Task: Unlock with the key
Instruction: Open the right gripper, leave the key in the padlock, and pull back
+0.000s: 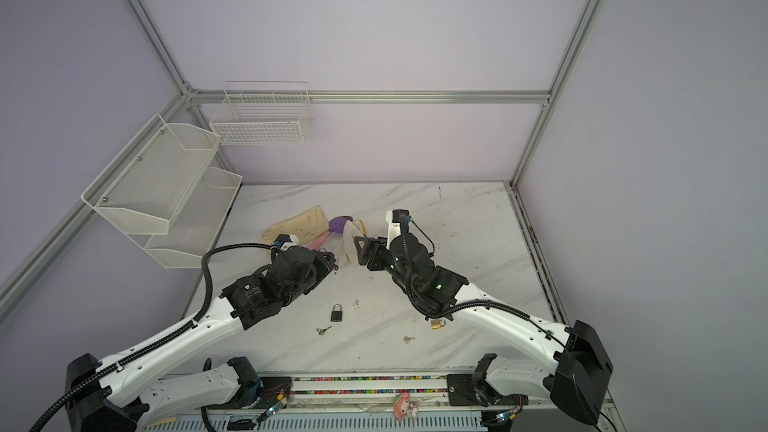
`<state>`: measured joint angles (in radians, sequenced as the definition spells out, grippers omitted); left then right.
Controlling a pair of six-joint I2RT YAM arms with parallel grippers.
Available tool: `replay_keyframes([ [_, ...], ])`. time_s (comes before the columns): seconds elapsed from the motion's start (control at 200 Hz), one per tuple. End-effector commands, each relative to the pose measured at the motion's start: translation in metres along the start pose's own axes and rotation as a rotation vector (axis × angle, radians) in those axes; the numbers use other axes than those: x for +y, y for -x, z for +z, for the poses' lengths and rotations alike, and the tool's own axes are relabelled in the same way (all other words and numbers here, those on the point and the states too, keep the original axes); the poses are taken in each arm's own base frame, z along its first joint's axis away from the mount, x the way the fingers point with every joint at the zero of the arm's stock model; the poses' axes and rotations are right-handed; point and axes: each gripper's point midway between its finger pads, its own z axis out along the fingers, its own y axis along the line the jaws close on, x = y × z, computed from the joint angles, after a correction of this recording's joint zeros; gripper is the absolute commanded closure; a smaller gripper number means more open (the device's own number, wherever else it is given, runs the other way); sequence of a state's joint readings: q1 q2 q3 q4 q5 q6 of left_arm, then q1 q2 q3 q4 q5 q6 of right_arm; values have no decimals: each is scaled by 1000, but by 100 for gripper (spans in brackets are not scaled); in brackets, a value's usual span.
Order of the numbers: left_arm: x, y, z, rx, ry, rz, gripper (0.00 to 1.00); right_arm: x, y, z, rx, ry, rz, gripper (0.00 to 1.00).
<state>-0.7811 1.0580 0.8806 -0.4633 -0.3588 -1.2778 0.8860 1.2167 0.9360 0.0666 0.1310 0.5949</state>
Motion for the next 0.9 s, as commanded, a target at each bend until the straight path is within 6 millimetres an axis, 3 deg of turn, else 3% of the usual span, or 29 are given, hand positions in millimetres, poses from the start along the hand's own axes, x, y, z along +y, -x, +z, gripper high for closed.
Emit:
replay_keyframes([
  [0.0,-55,23,-19,-59,-155,303,100,-12,-3,-4,117,-30,-94,20],
  [0.13,-74,8,-4,-88,-287,561,100,-21,1,-8,193,-45,-102,18],
  [0.23,-78,-3,7,-130,-357,715,100,-18,6,-14,217,-54,-134,17],
  [0.415,-88,-20,10,-253,-527,935,100,-20,10,-16,278,-118,-152,17],
  [0.895,-92,-34,18,-292,-597,1055,100,-32,23,14,311,-258,-250,14],
])
